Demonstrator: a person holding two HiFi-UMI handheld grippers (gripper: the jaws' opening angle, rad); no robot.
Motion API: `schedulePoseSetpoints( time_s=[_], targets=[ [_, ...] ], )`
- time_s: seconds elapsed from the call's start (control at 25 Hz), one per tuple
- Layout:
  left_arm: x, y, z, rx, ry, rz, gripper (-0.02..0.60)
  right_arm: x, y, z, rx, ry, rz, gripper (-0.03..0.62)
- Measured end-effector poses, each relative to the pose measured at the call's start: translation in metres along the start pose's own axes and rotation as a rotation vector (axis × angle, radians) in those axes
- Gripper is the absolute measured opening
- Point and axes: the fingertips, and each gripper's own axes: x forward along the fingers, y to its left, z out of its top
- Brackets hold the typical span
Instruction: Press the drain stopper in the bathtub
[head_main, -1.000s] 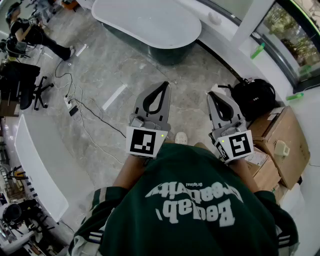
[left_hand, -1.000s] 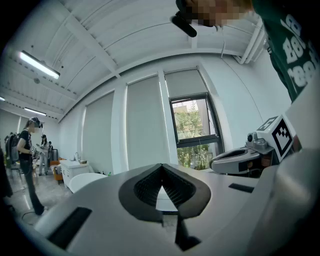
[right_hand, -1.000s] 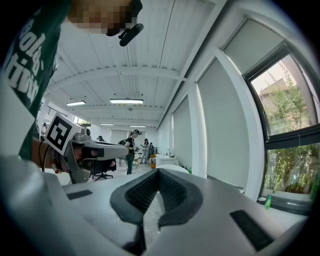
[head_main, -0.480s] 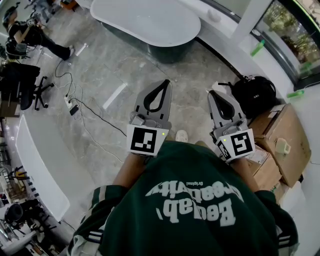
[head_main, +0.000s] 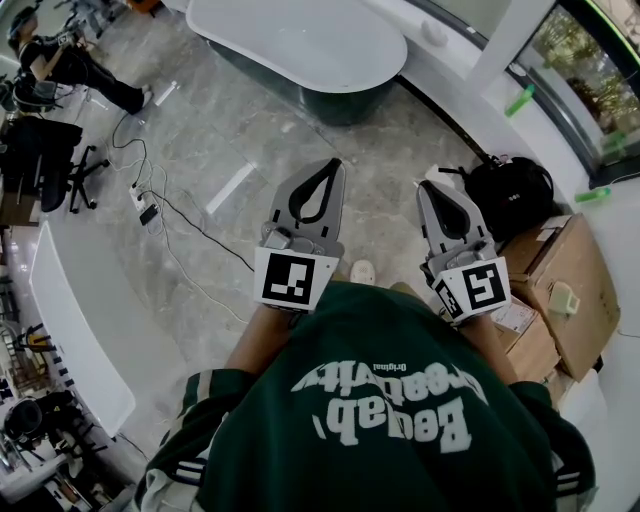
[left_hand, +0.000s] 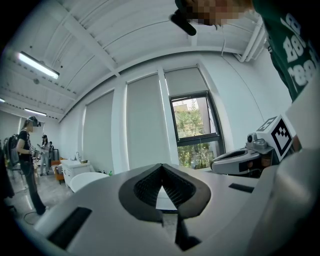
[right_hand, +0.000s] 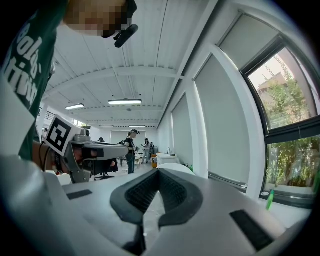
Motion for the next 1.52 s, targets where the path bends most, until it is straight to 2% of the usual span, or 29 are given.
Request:
schedulePoseSetpoints(
  time_s=[0.52,0.88,1.2,1.36,1.52],
  targets=[
    [0.002,0.009,-0.002,0.008,0.005,0.024,0.009,0.011,-0.005,-0.008,0.02,0.01,0.021,0.014],
    [0.028,0.042,-0.006,0.001,-0.002,0.047,0.009,0.053,-0.018,-0.009,0.001,0.024,0.041,0.015],
    [0.083,0.092,-0.011,-0.008,-0.015,0.043,0.009,0.108,-0.049,-0.016,-0.003,0.045,0.014,0.014],
    [0.124,0.126,-0.018,0.052,-0.025,0.035,0.009,0.15,-0.071,-0.028,-0.007,0.065,-0.01,0.014],
    [0.179,0.168,-0.017,0.121,-0.048,0.003,0.009,0.216,-0.085,-0.032,-0.021,0.083,-0.009,0.014]
  ],
)
